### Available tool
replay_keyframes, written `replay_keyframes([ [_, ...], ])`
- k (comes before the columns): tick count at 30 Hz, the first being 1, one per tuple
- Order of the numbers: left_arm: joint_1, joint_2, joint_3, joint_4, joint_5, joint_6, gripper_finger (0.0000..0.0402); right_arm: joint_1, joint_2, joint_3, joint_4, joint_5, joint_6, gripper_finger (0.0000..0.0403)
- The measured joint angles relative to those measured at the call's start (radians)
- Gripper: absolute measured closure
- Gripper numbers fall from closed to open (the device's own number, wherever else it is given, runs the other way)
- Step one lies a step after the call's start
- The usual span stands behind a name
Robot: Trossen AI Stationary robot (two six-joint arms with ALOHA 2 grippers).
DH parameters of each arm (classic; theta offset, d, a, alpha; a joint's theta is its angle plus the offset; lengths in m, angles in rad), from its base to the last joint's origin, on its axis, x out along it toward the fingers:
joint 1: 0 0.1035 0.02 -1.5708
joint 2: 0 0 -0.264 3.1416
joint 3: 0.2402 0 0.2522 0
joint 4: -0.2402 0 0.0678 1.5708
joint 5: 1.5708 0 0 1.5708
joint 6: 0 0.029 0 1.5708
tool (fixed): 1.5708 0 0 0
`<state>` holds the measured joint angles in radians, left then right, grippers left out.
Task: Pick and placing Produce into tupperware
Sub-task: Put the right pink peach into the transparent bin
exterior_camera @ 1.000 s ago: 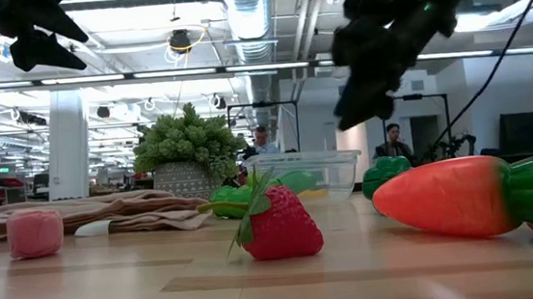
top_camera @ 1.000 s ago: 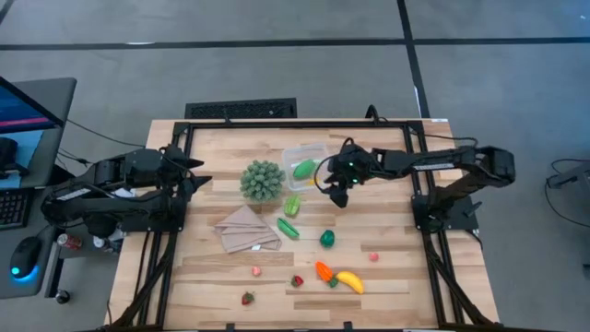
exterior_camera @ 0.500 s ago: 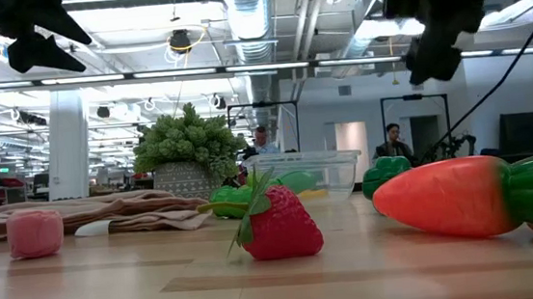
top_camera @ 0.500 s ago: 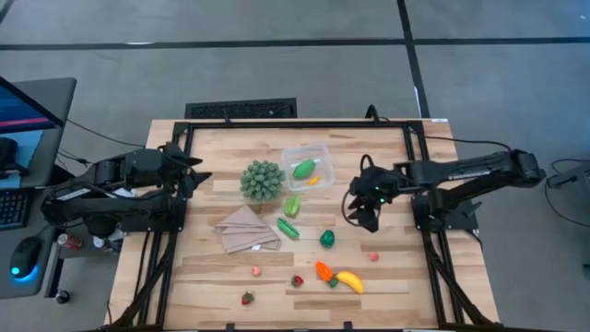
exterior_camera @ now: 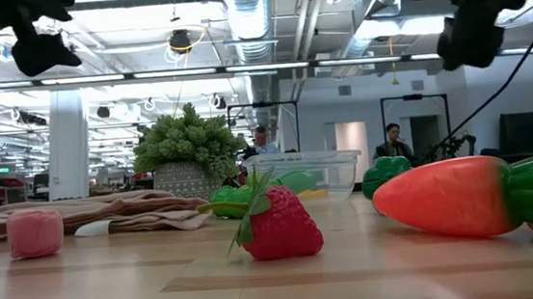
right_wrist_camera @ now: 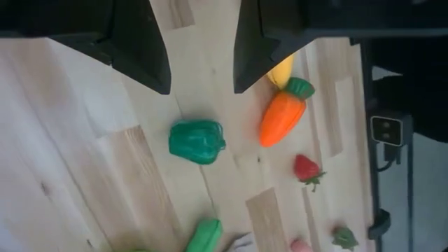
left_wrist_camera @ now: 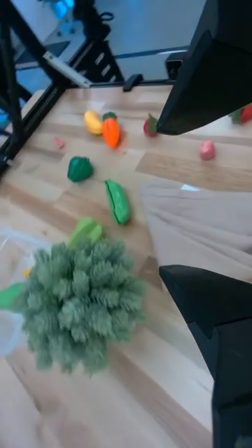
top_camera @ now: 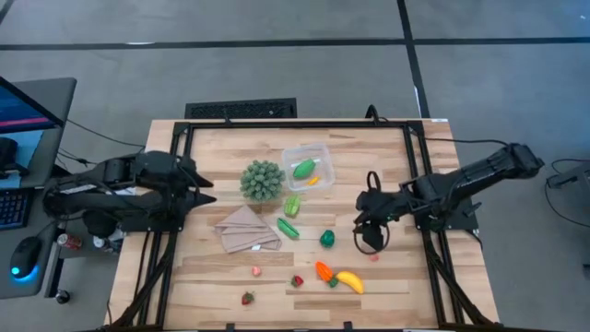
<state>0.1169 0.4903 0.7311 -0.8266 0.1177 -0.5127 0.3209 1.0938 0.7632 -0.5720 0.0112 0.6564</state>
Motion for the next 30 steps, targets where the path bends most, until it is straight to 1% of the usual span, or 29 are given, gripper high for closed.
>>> replay_keyframes([
  [5, -0.058, 0.066, 0.0, 0.063, -0.05, 0.03, 0.0091, 0.115, -0.001, -0.019, -0.018, 0.082, 0.138, 0.0263],
  [9, -0.071, 0.137, 0.0, 0.065, -0.089, 0.046, 0.0091, 0.229, -0.001, -0.043, -0.026, 0.171, 0.281, 0.0268],
  [15, -0.071, 0.256, 0.0, 0.029, -0.089, 0.073, 0.0091, 0.434, 0.0, -0.086, -0.028, 0.331, 0.545, 0.027],
  [19, -0.073, 0.317, 0.0, 0.053, -0.031, 0.109, 0.0091, 0.556, 0.007, -0.087, -0.03, 0.457, 0.675, 0.0269],
  [23, -0.106, 0.33, 0.0, 0.145, -0.029, 0.15, 0.0091, 0.65, 0.022, -0.087, -0.054, 0.555, 0.778, 0.0272],
  [27, -0.159, 0.325, 0.0, 0.278, -0.083, 0.152, 0.0091, 0.72, 0.065, -0.087, -0.093, 0.591, 0.907, 0.0274],
  [30, -0.233, 0.325, 0.0, 0.374, -0.133, 0.121, 0.0091, 0.762, 0.109, -0.087, -0.098, 0.67, 1.008, 0.0274],
])
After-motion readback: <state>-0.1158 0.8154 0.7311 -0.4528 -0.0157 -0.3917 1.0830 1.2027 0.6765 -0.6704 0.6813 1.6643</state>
